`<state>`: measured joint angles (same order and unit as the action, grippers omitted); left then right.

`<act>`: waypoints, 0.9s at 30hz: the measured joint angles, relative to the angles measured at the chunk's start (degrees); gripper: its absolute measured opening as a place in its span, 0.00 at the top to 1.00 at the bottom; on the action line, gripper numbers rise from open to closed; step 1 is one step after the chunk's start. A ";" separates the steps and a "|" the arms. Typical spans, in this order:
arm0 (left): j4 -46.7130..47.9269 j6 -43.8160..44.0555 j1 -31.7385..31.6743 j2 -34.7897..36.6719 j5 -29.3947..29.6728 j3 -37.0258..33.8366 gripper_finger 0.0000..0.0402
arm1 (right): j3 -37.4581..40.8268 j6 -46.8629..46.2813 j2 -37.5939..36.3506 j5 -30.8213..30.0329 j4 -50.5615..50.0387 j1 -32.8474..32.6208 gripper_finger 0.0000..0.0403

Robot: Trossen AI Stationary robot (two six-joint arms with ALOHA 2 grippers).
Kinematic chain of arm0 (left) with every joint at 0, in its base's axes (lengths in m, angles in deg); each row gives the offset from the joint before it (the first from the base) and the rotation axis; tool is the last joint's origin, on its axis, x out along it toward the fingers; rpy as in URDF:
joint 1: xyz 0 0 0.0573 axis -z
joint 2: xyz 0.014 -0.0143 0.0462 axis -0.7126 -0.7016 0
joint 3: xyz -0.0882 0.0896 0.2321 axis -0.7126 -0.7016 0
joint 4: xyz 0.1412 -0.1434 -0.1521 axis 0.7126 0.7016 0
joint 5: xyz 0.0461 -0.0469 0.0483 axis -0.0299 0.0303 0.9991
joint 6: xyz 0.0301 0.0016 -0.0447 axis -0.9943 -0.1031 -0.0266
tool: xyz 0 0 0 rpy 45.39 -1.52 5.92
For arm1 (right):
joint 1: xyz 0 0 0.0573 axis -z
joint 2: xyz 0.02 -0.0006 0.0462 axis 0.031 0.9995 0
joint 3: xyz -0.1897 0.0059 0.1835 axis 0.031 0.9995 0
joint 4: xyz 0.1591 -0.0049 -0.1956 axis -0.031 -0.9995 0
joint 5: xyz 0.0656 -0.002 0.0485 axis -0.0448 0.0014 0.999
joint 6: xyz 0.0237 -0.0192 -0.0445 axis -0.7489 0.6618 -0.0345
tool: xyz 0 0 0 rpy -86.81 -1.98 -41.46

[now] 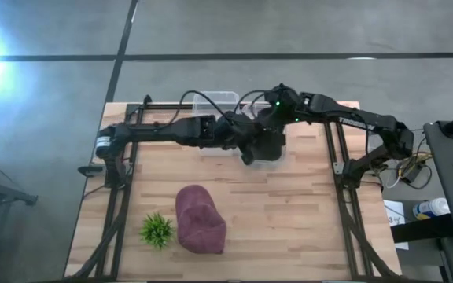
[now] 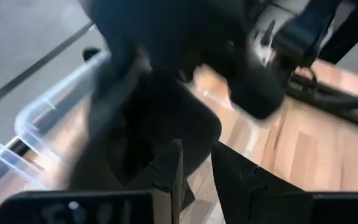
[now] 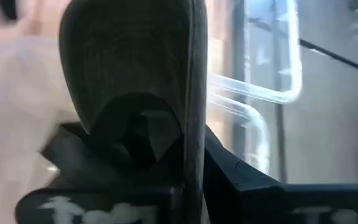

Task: Pick & Place hat
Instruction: Put the black cap into the right transparent bin

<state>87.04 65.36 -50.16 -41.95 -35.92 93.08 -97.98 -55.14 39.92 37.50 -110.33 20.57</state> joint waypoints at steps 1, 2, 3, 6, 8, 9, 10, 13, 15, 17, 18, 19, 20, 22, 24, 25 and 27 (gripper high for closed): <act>-0.04 -0.01 0.10 -0.63 0.03 -0.04 0.80 | -0.02 1.22 -0.20 -0.28 -0.03 0.23 0.92; -0.13 -0.04 0.14 -0.92 0.13 -0.08 0.80 | 0.00 2.83 -0.35 -0.91 -0.26 0.37 0.90; -0.13 -0.15 0.23 -1.01 0.21 -0.08 0.80 | 0.27 4.40 -0.43 -2.09 -0.60 0.37 0.89; -0.22 -1.19 0.49 -0.50 1.28 -0.08 0.80 | 1.41 9.21 -0.99 -6.16 -3.48 0.13 0.85; 0.75 -1.79 0.70 0.68 3.83 -0.08 0.80 | 2.04 11.27 -2.03 -6.84 -6.09 0.13 0.84; 1.19 -2.41 0.76 1.34 5.50 -0.08 0.80 | 2.48 12.10 -2.54 -7.00 -7.62 0.18 0.84; 1.34 -3.25 0.78 2.27 6.96 -0.08 0.80 | 2.90 12.93 -2.83 -7.07 -9.26 0.26 0.85; 2.26 -5.17 0.65 5.23 11.27 -0.03 0.80 | 5.29 13.58 -2.97 -7.22 -11.47 0.26 0.86; 2.50 -5.60 0.59 6.52 13.20 0.00 0.80 | 7.10 13.44 -2.97 -7.13 -11.21 0.15 0.87; 2.77 -5.62 0.60 7.40 14.12 0.00 0.80 | 8.81 13.39 -2.83 -7.10 -10.45 0.07 0.86; 2.76 -5.64 0.60 7.79 14.72 0.00 0.80 | 9.66 13.35 -2.61 -7.12 -9.45 -0.16 0.86; 2.92 -5.62 0.63 8.04 15.21 0.00 0.80 | 10.45 13.23 -2.49 -7.16 -8.15 -0.37 0.86; 2.85 -5.55 0.67 8.23 15.29 0.00 0.80 | 11.10 13.01 -2.47 -7.19 -6.86 -0.61 0.85; 3.07 -5.30 0.60 8.48 15.44 0.00 0.80 | 12.05 12.56 -2.49 -7.04 -4.34 -1.07 0.84; 4.14 -4.75 0.61 8.50 15.54 -0.02 0.80 | 12.95 12.76 -2.47 -6.86 -3.74 -1.38 0.83; 4.96 -4.33 0.66 8.48 15.58 -0.02 0.80 | 13.52 12.96 -2.47 -6.88 -3.96 -1.46 0.82; 6.98 -3.17 0.81 8.46 15.54 -0.04 0.80 | 14.35 12.07 -2.49 -6.92 -3.74 -1.64 0.80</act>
<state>94.02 62.19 -49.35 -33.50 -20.38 93.04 -83.63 -43.07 37.43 30.58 -114.07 18.93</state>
